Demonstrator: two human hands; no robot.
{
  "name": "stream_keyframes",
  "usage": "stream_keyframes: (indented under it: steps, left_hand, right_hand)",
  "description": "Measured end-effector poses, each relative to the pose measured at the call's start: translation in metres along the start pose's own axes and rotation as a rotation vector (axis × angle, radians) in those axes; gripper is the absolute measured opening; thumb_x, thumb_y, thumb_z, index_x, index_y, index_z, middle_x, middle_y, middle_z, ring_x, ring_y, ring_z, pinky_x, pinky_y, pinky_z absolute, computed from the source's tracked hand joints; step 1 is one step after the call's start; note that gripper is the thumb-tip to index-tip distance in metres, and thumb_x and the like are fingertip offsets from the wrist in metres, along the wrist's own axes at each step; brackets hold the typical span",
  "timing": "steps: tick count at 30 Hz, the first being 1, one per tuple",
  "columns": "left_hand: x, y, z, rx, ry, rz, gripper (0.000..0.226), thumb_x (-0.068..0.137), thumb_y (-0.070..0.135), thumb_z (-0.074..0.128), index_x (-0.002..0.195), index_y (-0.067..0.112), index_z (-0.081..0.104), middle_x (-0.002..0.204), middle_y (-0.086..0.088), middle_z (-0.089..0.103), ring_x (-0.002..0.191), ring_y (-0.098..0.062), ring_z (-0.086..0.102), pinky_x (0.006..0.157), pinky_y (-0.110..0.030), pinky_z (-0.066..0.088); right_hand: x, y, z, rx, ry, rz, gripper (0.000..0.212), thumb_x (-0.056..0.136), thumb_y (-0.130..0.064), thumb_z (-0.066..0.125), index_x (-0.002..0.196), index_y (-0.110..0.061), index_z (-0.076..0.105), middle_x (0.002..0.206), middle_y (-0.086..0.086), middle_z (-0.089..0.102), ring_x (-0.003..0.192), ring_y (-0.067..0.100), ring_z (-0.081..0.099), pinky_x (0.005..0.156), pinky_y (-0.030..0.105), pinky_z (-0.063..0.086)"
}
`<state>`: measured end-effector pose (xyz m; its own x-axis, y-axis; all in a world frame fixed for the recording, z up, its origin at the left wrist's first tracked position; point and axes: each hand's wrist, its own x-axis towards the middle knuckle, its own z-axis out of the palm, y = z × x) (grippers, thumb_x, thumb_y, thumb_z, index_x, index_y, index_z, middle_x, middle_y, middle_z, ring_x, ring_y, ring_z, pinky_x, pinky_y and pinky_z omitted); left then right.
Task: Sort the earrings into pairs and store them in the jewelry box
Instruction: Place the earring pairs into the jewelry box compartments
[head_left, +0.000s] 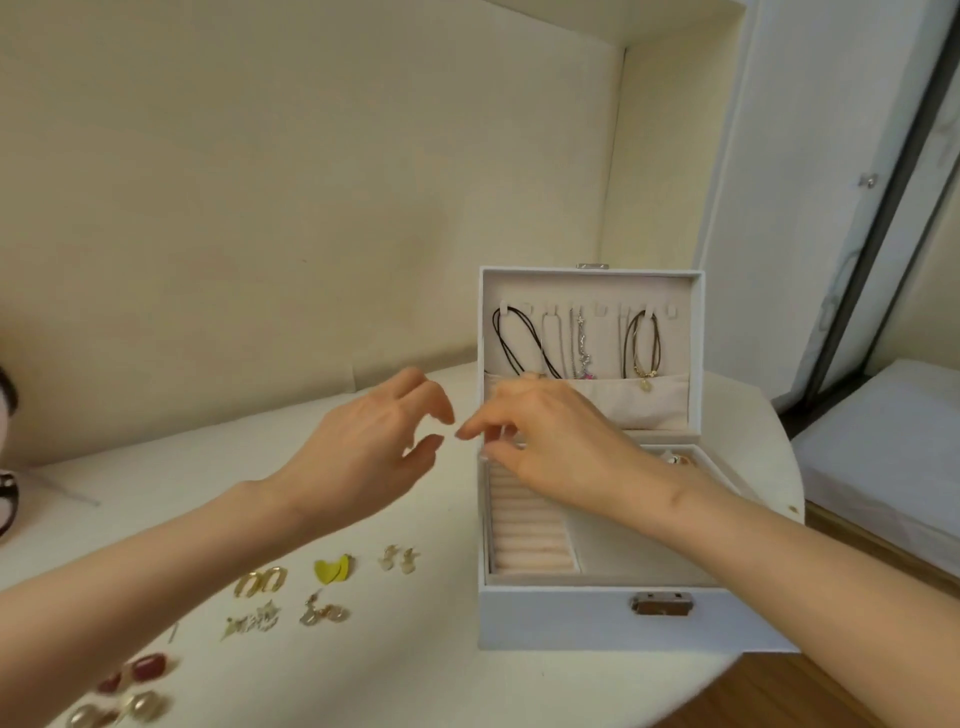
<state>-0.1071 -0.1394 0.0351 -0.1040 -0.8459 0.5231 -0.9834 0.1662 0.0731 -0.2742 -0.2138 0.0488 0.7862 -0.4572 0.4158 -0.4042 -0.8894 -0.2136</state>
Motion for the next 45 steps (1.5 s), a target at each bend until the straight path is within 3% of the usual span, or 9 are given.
stream_keyframes:
  steps: [8, 12, 17, 20, 24, 29, 36, 40, 45]
  left_hand:
    - [-0.032, -0.041, 0.029, -0.065, -0.476, -0.244, 0.022, 0.082, 0.033, 0.066, 0.101, 0.024, 0.061, 0.079, 0.023, 0.051, 0.069, 0.005, 0.046, 0.062, -0.01, 0.036]
    - [-0.036, -0.044, 0.045, -0.114, -0.472, -0.271, 0.022, 0.082, 0.03, 0.066, 0.101, 0.02, 0.063, 0.085, 0.017, 0.056, 0.073, -0.003, 0.048, 0.06, -0.008, 0.034]
    - [-0.036, -0.045, 0.055, -0.142, -0.487, -0.31, 0.006, 0.082, 0.027, 0.064, 0.088, 0.027, 0.061, 0.077, 0.018, 0.055, 0.062, 0.006, 0.044, 0.057, -0.01, 0.033]
    - [-0.035, -0.044, 0.055, -0.151, -0.485, -0.303, 0.022, 0.082, 0.027, 0.064, 0.07, 0.035, 0.047, 0.071, 0.021, 0.05, 0.061, 0.005, 0.044, 0.057, -0.01, 0.032]
    - [-0.038, -0.044, 0.054, -0.17, -0.46, -0.317, 0.017, 0.082, 0.025, 0.065, 0.075, 0.03, 0.05, 0.077, 0.016, 0.054, 0.067, -0.004, 0.046, 0.06, -0.014, 0.034]
    - [-0.044, -0.046, 0.054, -0.18, -0.443, -0.342, 0.026, 0.083, 0.025, 0.062, 0.068, 0.036, 0.044, 0.076, 0.018, 0.052, 0.07, -0.004, 0.047, 0.058, -0.012, 0.032]
    - [-0.043, -0.038, 0.028, -0.316, -0.366, -0.328, 0.019, 0.088, 0.017, 0.059, 0.075, 0.028, 0.049, 0.078, 0.012, 0.064, 0.069, -0.001, 0.053, 0.062, -0.014, 0.038]
    - [-0.038, -0.027, 0.008, -0.376, -0.234, -0.267, 0.011, 0.085, 0.023, 0.065, 0.077, 0.025, 0.057, 0.079, 0.008, 0.07, 0.075, -0.01, 0.059, 0.068, -0.021, 0.043]
    - [-0.017, -0.005, -0.001, -0.488, -0.093, -0.153, 0.008, 0.081, 0.021, 0.069, 0.078, 0.019, 0.062, 0.073, 0.006, 0.069, 0.068, -0.012, 0.057, 0.062, -0.019, 0.041]
  right_hand:
    - [0.03, -0.043, 0.051, -0.153, -0.33, -0.081, 0.019, 0.086, -0.008, 0.057, 0.099, -0.01, 0.071, 0.102, 0.011, 0.066, 0.099, 0.028, 0.055, 0.074, 0.027, 0.033]
    - [0.041, -0.044, 0.069, -0.132, -0.454, 0.046, 0.017, 0.082, -0.01, 0.065, 0.099, -0.006, 0.068, 0.102, 0.016, 0.065, 0.079, 0.029, 0.054, 0.067, 0.028, 0.039]
    - [0.048, -0.04, 0.079, -0.12, -0.532, 0.115, 0.03, 0.073, -0.01, 0.076, 0.101, -0.003, 0.067, 0.104, 0.016, 0.066, 0.095, 0.032, 0.062, 0.069, 0.029, 0.043]
    - [0.049, -0.039, 0.08, -0.094, -0.552, 0.119, 0.031, 0.068, -0.007, 0.08, 0.097, -0.002, 0.069, 0.101, 0.016, 0.068, 0.09, 0.03, 0.063, 0.071, 0.03, 0.047]
    - [0.05, -0.039, 0.082, -0.065, -0.567, 0.137, 0.024, 0.073, -0.005, 0.075, 0.096, -0.001, 0.068, 0.085, 0.011, 0.065, 0.072, 0.02, 0.052, 0.049, 0.022, 0.037]
    - [0.047, -0.042, 0.085, -0.046, -0.563, 0.158, 0.01, 0.076, -0.002, 0.064, 0.078, -0.009, 0.057, 0.062, 0.002, 0.047, 0.07, 0.023, 0.052, 0.045, 0.021, 0.033]
    - [0.048, -0.045, 0.058, 0.084, -0.448, 0.204, 0.015, 0.076, -0.007, 0.068, 0.09, -0.001, 0.071, 0.092, 0.011, 0.071, 0.082, 0.018, 0.063, 0.067, 0.028, 0.051]
    - [0.039, -0.038, 0.026, 0.286, -0.29, 0.258, 0.009, 0.074, -0.003, 0.067, 0.069, -0.011, 0.065, 0.073, 0.001, 0.069, 0.063, 0.01, 0.06, 0.063, 0.025, 0.054]
    - [0.019, -0.009, -0.007, 0.474, -0.127, 0.331, 0.008, 0.073, -0.001, 0.067, 0.073, -0.007, 0.061, 0.074, 0.006, 0.072, 0.062, 0.01, 0.063, 0.062, 0.03, 0.053]
